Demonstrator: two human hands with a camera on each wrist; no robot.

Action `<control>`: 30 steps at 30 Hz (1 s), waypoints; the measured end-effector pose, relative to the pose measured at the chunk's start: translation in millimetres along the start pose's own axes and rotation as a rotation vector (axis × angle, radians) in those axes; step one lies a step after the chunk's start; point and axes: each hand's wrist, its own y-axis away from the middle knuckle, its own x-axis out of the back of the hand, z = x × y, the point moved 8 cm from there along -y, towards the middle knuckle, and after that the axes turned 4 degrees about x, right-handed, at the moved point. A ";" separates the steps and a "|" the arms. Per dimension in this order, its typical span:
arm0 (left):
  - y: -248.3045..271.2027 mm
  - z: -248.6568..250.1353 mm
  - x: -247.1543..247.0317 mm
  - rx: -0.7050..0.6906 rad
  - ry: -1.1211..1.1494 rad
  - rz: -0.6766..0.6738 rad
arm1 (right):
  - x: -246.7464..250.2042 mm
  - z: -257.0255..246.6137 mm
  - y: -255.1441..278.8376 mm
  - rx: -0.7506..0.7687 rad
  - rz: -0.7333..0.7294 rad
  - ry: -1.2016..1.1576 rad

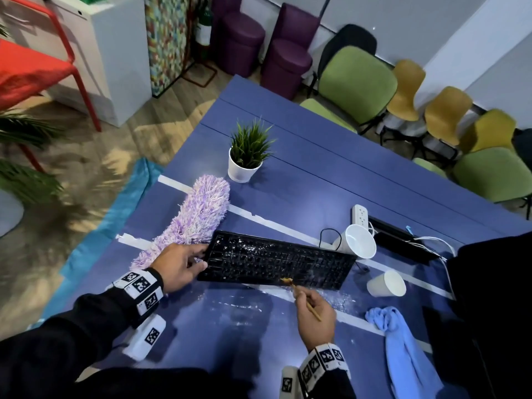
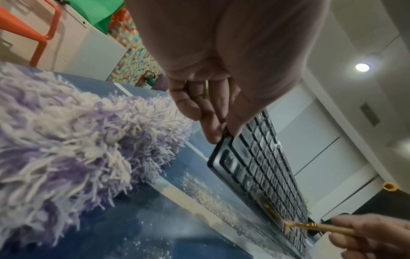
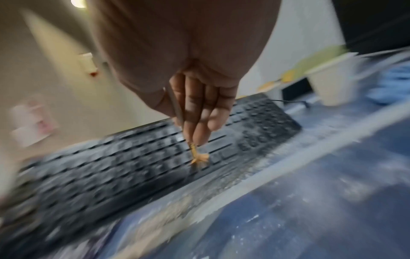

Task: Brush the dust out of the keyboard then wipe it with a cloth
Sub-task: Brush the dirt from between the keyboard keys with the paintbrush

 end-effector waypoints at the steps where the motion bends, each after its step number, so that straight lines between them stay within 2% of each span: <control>1: 0.0 -0.3 0.5 0.001 0.008 -0.002 | 7.8 8.8 -4.3 -0.047 0.070 -0.012; 2: 0.4 -0.6 0.6 0.000 0.012 -0.007 | 12.9 15.5 -7.4 -0.077 0.113 -0.025; 6: 2.1 2.5 4.1 -0.004 -0.014 -0.017 | 10.8 17.2 -14.3 -0.016 0.025 0.062; 10: 4.4 0.2 3.5 -0.029 -0.027 -0.018 | 36.4 20.3 -25.5 -0.020 0.174 -0.002; 13: 2.5 -1.6 3.7 -0.045 -0.062 -0.007 | 28.2 24.1 -28.5 -0.069 0.074 0.081; 18: 2.3 -4.9 3.2 -0.021 -0.069 0.003 | 35.8 24.1 -42.1 -0.055 0.119 -0.008; 21: 4.8 0.5 4.8 -0.026 -0.042 0.006 | 26.5 31.7 -48.9 -0.132 -0.007 0.036; 24: 6.1 2.6 6.0 -0.031 -0.020 0.018 | 42.7 24.9 -55.0 -0.075 0.110 0.066; 27: 5.5 -1.1 4.7 -0.010 0.001 -0.001 | 35.7 26.9 -53.3 -0.090 -0.026 0.175; 30: 4.3 -0.4 2.7 -0.019 -0.001 -0.002 | 42.9 30.3 -55.5 -0.070 0.051 0.169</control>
